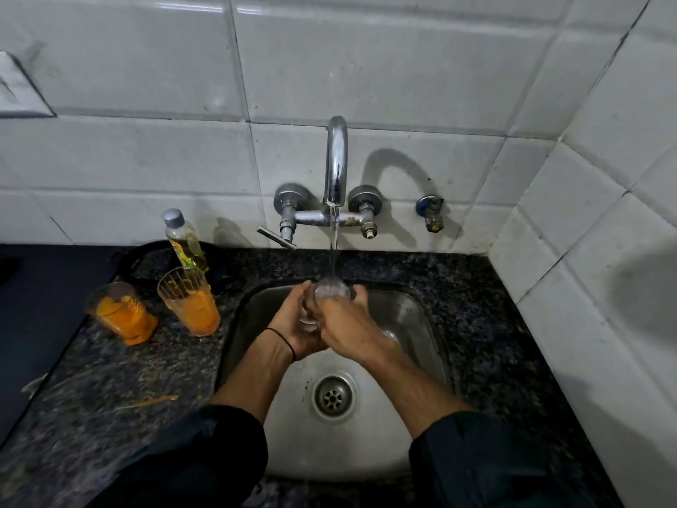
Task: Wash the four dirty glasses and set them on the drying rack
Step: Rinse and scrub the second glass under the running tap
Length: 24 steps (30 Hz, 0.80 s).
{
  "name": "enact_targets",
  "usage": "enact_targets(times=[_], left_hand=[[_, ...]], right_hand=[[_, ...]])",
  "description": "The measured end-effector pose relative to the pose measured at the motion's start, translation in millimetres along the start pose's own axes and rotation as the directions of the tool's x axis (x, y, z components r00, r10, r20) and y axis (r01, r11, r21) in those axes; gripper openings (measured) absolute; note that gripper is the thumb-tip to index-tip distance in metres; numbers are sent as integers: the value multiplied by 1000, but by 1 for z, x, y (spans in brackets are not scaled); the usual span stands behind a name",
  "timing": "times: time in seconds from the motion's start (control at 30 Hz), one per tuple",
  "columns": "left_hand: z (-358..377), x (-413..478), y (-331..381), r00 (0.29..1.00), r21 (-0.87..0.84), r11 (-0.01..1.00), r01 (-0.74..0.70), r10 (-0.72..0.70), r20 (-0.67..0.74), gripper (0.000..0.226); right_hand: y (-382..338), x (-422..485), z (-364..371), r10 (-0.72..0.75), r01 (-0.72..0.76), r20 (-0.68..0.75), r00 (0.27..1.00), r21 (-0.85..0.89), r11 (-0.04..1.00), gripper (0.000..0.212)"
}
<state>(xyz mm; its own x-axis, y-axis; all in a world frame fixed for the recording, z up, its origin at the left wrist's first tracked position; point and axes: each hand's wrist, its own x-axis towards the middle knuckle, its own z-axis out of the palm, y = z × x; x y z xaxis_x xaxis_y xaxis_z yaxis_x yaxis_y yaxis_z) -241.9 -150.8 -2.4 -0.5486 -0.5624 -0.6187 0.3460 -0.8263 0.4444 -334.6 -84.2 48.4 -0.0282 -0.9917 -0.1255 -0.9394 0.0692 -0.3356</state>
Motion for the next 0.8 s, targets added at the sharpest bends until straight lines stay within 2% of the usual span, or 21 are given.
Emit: enact_targets(times=[0.07, 0.1, 0.13, 0.17, 0.2, 0.23, 0.27, 0.3, 0.33, 0.4, 0.47, 0.5, 0.53, 0.6, 0.67, 0.73, 0.8], left_hand=[[0, -3, 0, 1000, -9, 1000, 19, -19, 11, 49], [0, -2, -2, 1000, -40, 999, -8, 9, 28, 45], [-1, -2, -5, 998, -67, 997, -43, 47, 52, 41], [-2, -1, -8, 993, -84, 993, -80, 86, 75, 37], [-2, 1, -10, 988, -89, 988, -124, 131, 77, 34], [-2, 3, -11, 981, -83, 982, -172, 178, 72, 34], [-2, 4, -10, 970, -74, 970, -233, 237, 52, 35], [-2, 6, -9, 955, -48, 955, -293, 295, 42, 35], [-1, 7, -7, 932, 2, 933, -361, 361, 31, 28], [3, 5, -1, 863, 130, 854, -504, 504, 35, 11], [7, 0, 2, 787, 298, 740, -603, 612, 73, 30], [9, -4, 1, 756, 359, 681, -638, 642, 127, 39], [10, -8, -1, 734, 404, 630, -663, 652, 187, 47], [7, -13, -7, 725, 468, 572, -673, 634, 269, 61], [5, -19, -10, 765, 457, 623, -634, 589, 258, 68], [5, -27, -7, 860, 355, 784, -510, 459, 222, 58], [7, -36, -2, 948, 288, 911, -294, 239, 210, 30]], right_hand=[[5, 1, -4, -152, 155, 30, 988, -182, 971, 55], [8, 4, -2, -170, 170, 18, 985, -186, 968, 50], [8, 8, 1, -135, 135, 5, 991, -115, 984, 38], [7, 11, 2, -52, 53, -14, 999, 59, 997, 21], [6, 13, 3, 40, -41, 8, 999, 327, 944, 9], [5, 14, 5, 115, -112, 36, 993, 619, 777, 13], [3, 13, 7, 196, -154, 58, 979, 841, 519, 16], [1, 10, 10, 283, -137, 60, 957, 957, 257, 16], [0, 8, 17, 364, -87, 68, 929, 996, 37, 18], [-4, -2, 35, 441, 11, 146, 886, 943, -333, 37], [-6, -6, 47, 423, 28, 288, 859, 798, -602, 48], [-3, -4, 49, 418, 30, 348, 839, 738, -674, 51], [1, 0, 49, 412, 32, 388, 824, 695, -718, 53], [6, 10, 43, 439, -28, 472, 765, 705, -709, 50], [11, 21, 35, 516, -66, 484, 707, 771, -634, 34], [21, 28, 26, 580, -92, 360, 730, 894, -439, 13], [31, 29, 14, 559, -88, 146, 816, 988, -129, 17]])
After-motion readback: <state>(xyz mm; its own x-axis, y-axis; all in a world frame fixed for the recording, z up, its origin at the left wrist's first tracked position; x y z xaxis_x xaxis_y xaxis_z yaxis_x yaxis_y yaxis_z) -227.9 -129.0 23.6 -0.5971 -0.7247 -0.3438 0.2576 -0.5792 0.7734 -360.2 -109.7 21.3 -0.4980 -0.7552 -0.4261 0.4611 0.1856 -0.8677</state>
